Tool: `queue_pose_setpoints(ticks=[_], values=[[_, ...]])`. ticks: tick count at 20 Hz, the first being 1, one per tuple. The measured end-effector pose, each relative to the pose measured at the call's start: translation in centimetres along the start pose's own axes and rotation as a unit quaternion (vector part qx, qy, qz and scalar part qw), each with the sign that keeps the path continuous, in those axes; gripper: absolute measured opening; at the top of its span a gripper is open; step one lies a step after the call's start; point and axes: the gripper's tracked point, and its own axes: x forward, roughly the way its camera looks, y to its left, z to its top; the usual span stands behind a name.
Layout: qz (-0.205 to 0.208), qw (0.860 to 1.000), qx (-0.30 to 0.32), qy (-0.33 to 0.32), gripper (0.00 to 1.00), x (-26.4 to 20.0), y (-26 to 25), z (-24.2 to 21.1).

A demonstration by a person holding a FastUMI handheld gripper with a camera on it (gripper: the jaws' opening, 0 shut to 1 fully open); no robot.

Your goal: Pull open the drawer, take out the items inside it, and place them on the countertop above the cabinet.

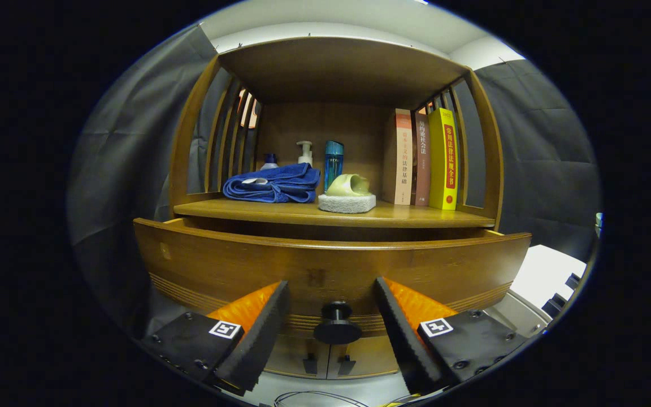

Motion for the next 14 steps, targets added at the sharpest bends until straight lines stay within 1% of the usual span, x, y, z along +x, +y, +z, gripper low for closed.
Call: queue_pose_setpoints(ticks=[10,14], values=[[0.000,1.000,-0.013,0.013,0.99,4.9,0.0,-0.8],[0.001,1.000,-0.011,0.009,0.99,5.6,0.1,-0.9]])
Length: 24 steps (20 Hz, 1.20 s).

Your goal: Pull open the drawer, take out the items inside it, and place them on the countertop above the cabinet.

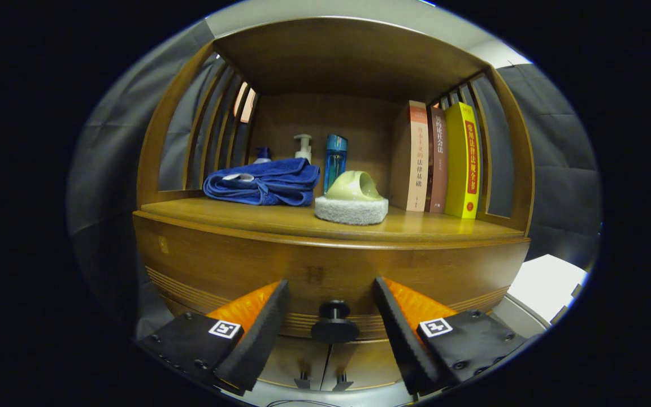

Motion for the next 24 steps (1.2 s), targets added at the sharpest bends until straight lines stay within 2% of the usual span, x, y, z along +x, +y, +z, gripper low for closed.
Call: queue_pose_setpoints(ticks=[6,15,19,24], values=[[0.012,1.000,0.009,-0.013,0.99,-0.5,0.3,1.1],[0.027,0.995,-0.020,-0.095,0.99,-5.4,-3.9,12.9],[0.015,0.990,-0.045,-0.132,0.99,-7.3,-7.5,17.8],[0.008,0.989,-0.038,-0.143,0.99,-8.8,-11.2,20.5]])
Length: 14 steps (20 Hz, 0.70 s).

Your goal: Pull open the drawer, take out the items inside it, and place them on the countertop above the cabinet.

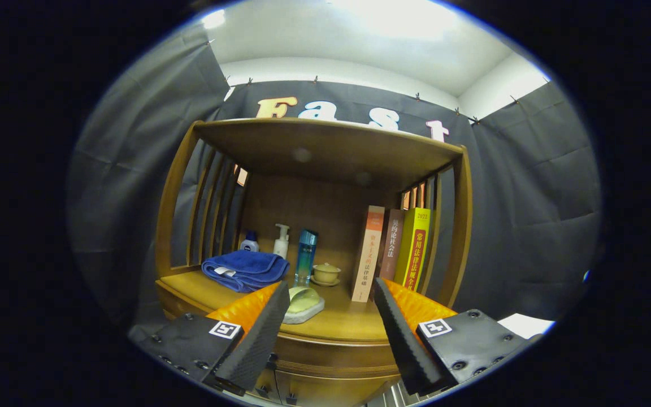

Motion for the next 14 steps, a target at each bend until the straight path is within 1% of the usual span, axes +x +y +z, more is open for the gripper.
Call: queue_pose_setpoints(ticks=[3,5,8,14], values=[[-0.030,0.999,-0.011,-0.011,0.99,-1.0,-3.5,0.6],[-0.046,0.999,-0.001,-0.016,0.99,-1.6,-5.3,0.8],[-0.053,0.998,0.008,-0.013,0.99,-1.9,-6.6,1.3],[-0.063,0.998,-0.007,-0.029,0.99,-2.4,-7.9,2.5]])
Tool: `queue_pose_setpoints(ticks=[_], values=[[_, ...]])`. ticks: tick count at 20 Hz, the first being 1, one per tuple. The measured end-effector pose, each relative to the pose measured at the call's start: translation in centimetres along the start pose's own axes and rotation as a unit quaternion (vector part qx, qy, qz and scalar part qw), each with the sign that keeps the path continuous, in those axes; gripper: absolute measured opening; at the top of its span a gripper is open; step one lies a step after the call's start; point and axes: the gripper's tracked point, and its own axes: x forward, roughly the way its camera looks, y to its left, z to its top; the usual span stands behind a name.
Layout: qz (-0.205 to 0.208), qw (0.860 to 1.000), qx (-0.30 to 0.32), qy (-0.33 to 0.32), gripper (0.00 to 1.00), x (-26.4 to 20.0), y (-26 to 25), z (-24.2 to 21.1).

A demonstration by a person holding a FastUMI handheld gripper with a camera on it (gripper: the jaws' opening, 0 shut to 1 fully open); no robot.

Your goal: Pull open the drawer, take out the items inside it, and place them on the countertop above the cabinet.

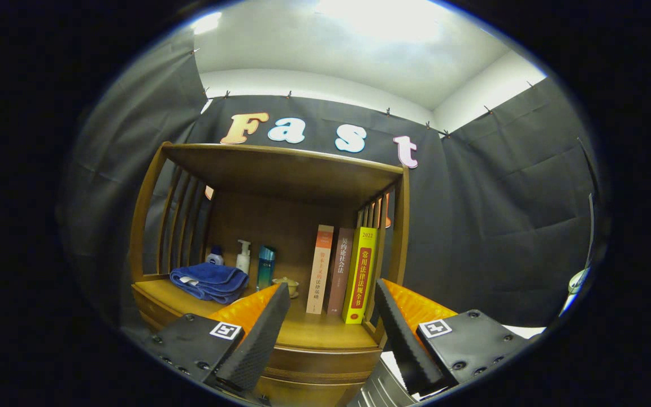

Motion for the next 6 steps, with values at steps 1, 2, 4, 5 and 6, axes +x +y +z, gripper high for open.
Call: queue_pose_setpoints(ticks=[1,2,4,5,6], values=[[-0.003,1.000,0.002,0.002,0.99,0.1,-0.3,-0.1],[-0.005,1.000,0.004,0.005,0.99,0.1,-0.6,-0.3],[-0.011,1.000,0.006,0.008,0.99,0.2,-1.2,-0.6],[-0.014,1.000,0.005,0.010,0.99,0.3,-1.4,-0.8],[-0.016,1.000,0.004,0.012,0.99,0.3,-1.6,-1.0]])
